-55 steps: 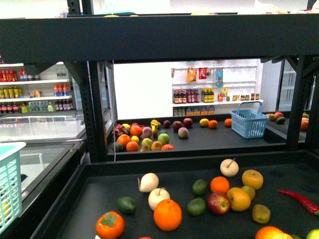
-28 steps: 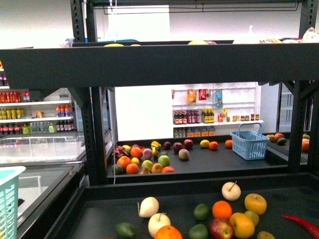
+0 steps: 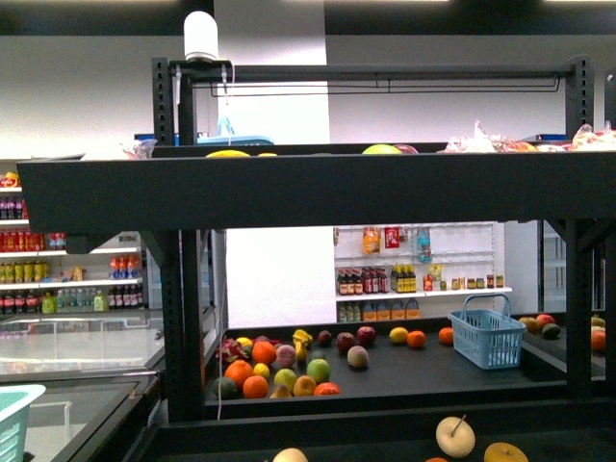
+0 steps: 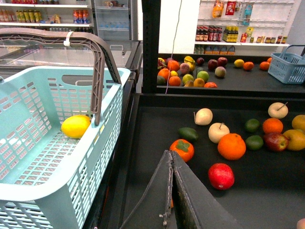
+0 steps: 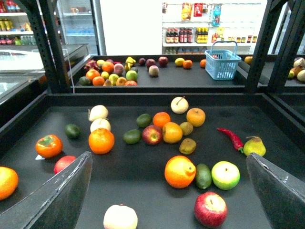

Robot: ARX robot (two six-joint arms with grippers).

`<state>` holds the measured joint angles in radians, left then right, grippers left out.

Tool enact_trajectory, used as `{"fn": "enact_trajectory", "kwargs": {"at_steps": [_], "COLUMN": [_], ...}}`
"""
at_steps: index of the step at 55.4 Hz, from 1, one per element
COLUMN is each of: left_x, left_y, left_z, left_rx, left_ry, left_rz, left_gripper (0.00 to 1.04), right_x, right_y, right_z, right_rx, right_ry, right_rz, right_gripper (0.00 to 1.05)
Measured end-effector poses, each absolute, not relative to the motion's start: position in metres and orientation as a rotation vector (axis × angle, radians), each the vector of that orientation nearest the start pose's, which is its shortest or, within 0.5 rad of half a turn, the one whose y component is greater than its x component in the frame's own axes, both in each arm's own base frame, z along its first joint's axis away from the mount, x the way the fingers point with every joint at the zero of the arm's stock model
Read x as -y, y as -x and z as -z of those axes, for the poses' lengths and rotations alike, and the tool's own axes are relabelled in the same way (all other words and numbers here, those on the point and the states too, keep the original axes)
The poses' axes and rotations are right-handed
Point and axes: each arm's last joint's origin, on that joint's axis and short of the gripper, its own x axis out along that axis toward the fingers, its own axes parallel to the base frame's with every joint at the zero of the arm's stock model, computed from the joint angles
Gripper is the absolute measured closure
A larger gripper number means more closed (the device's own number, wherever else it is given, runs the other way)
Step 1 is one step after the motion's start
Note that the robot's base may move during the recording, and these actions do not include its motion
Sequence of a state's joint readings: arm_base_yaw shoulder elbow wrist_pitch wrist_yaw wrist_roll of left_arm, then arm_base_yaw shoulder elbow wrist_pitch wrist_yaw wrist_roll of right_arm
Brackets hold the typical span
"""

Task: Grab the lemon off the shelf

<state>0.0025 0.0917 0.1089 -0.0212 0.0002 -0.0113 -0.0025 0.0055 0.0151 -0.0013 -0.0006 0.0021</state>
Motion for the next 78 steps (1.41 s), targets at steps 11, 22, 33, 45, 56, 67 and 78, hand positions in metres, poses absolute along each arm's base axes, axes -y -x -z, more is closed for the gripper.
{"fn": "enact_trajectory", "kwargs": {"at_steps": [11,22,33,45,56,67,78], "left_x": [0.000,0.000,0.000,0.000,0.000,0.000,0.000], "left_y": [-0.098,-0.098,-0.098,-0.097,-0.097,-0.097,-0.097], "left_z": [-0.183,-0.178,-0.167,-0.167,-0.167,-0.167,-0.167], "left_rx": [-0.005,-0.006,-0.002,0.002,0.002,0.002,0.002], "left_ry": [0.011,0.011,0.011,0.012,0.011,0.011,0.010], "left_rz": [-0.002,-0.002,-0.002,-0.002,-0.002,-0.002,-0.002], "left_gripper": [1.02,1.02,1.02,1.01,0.66,0.27,0.09], "right_x": [0.000,0.000,0.000,0.000,0.000,0.000,0.000], "right_y": [-0.097,-0.097,-0.097,-0.097,-0.097,-0.097,-0.097], "right_z": [-0.168,-0.168,-0.168,-0.168,-0.168,-0.168,-0.168], "right_rx": [0.008,0.008,0.008,0.008,0.008,0.008,0.008], "right_ry": [-0.002,-0.002,-0.002,-0.002,-0.002,-0.002,-0.002], "right_rz": [0.002,0.002,0.002,0.002,0.002,0.002,0.002], "right_gripper": [0.07,0.07,0.07,0.07,0.07,0.07,0.07]}}
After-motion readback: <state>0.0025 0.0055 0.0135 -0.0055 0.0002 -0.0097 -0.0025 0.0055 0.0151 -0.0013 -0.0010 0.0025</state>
